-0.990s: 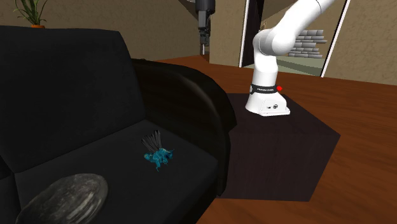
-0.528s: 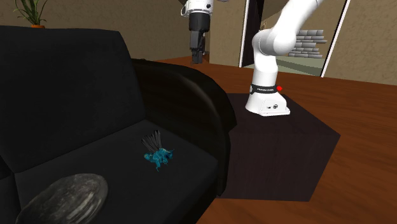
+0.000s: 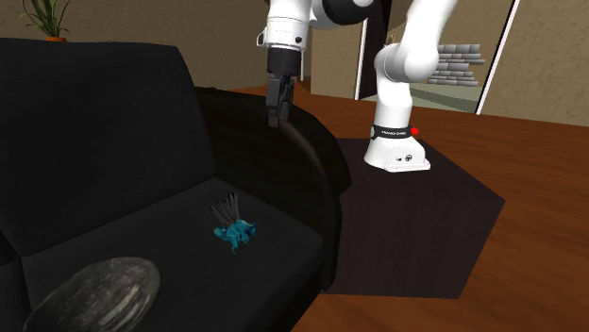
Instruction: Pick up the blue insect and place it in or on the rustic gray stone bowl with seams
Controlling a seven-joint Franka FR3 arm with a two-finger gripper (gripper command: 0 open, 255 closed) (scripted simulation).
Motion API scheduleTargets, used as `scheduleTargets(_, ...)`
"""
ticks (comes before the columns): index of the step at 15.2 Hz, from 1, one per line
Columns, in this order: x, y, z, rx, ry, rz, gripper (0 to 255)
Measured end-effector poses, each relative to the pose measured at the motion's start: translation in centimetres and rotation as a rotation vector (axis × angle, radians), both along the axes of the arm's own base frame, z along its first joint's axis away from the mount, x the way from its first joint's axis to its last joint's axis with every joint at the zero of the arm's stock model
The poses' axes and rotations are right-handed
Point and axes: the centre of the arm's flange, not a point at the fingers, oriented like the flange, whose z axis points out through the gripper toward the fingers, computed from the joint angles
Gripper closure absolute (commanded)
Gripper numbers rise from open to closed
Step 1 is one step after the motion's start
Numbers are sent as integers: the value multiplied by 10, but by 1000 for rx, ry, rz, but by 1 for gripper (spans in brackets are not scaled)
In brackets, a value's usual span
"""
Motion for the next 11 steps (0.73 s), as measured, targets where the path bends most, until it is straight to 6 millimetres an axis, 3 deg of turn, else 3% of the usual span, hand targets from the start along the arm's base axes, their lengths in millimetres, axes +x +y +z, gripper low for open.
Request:
scheduleTargets(4, 16, 34, -47, 7, -37, -11, 0)
scheduleTargets(11, 43, 96, -111, 5, -90, -23, 0)
